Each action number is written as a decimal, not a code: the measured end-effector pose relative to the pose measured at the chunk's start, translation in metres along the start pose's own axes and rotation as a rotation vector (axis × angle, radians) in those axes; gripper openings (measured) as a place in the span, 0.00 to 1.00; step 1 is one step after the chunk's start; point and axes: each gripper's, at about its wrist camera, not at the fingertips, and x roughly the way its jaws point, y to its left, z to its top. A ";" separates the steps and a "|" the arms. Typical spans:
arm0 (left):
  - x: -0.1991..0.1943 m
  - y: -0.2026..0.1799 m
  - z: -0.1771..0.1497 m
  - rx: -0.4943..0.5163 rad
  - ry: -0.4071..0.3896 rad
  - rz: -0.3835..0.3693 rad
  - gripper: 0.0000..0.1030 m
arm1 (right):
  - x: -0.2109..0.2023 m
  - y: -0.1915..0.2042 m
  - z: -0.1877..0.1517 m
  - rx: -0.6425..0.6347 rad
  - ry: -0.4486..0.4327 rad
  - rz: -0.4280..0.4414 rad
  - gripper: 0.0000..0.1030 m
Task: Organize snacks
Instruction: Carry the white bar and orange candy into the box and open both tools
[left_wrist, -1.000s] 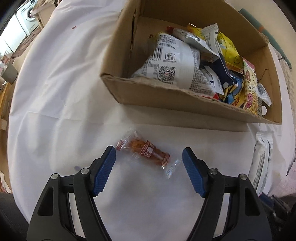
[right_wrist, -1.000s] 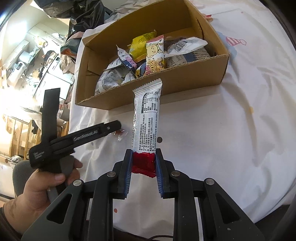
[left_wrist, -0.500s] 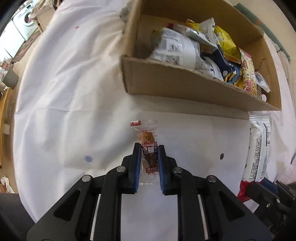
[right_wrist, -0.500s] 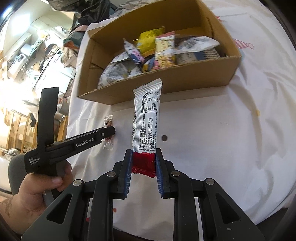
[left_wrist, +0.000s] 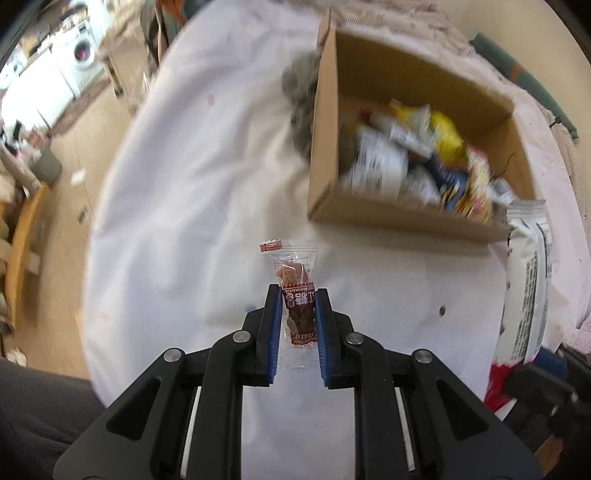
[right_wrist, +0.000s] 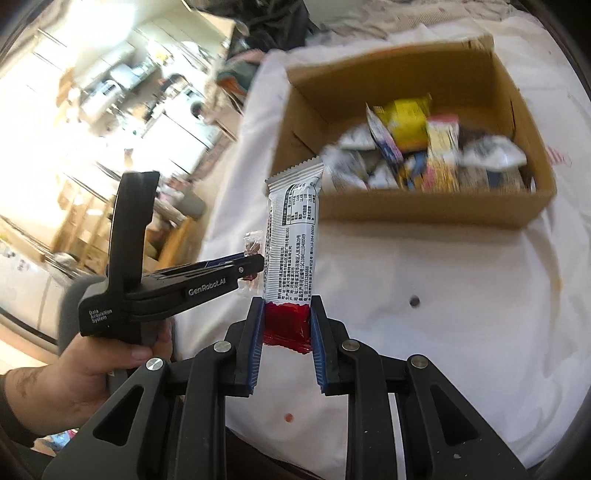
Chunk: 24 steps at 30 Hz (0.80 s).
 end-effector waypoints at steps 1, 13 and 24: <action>-0.008 -0.003 0.006 0.012 -0.023 0.003 0.14 | -0.005 0.000 0.003 0.000 -0.020 0.002 0.24; -0.046 -0.050 0.085 0.169 -0.182 0.013 0.14 | -0.057 -0.029 0.049 0.032 -0.233 -0.162 0.24; -0.030 -0.087 0.127 0.229 -0.211 -0.020 0.14 | -0.044 -0.067 0.091 0.062 -0.222 -0.297 0.24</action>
